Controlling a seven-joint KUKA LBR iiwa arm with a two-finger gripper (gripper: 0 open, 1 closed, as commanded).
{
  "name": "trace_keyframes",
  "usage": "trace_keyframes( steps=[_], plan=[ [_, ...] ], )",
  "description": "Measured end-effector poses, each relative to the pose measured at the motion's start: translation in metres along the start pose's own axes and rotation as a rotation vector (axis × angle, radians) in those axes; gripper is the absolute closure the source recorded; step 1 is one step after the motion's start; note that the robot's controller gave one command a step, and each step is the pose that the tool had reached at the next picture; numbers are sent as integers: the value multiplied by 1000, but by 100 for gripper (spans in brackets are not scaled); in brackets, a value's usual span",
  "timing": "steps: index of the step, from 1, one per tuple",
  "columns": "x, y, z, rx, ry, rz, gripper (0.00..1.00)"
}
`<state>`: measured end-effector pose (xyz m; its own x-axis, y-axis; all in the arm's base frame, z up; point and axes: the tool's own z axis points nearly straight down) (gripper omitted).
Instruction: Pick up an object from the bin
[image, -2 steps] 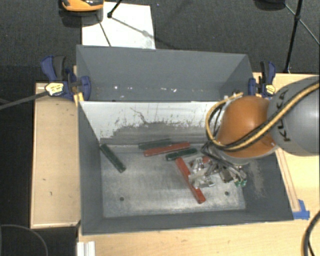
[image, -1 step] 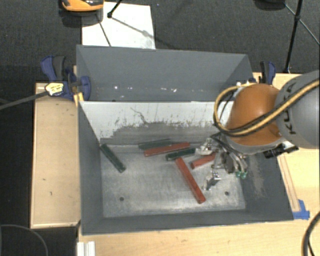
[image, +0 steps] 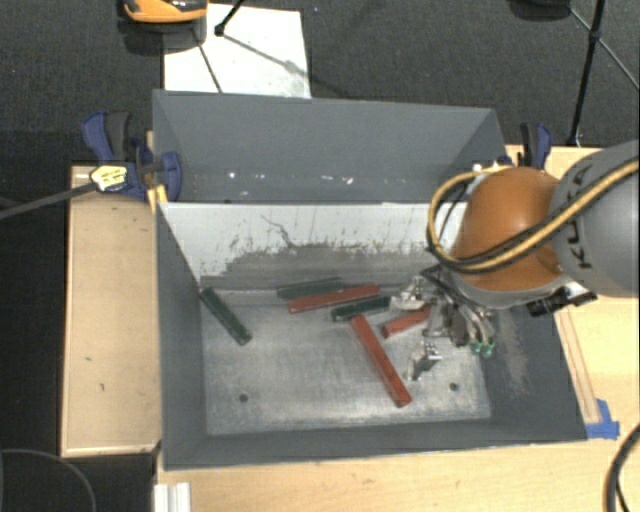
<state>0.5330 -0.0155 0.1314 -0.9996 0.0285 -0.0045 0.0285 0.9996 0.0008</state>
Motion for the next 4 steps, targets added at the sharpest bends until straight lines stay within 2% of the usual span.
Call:
trace_keyframes(
  steps=[1, 2, 3, 4],
  plan=[
    [-33, -10, 40, 0, -7, 21, 0],
    [-41, -33, 57, 2, -13, -10, 100],
    [-41, -33, 57, 1, -13, -9, 100],
    [-50, -39, -108, 1, -4, -22, 100]
  ],
)
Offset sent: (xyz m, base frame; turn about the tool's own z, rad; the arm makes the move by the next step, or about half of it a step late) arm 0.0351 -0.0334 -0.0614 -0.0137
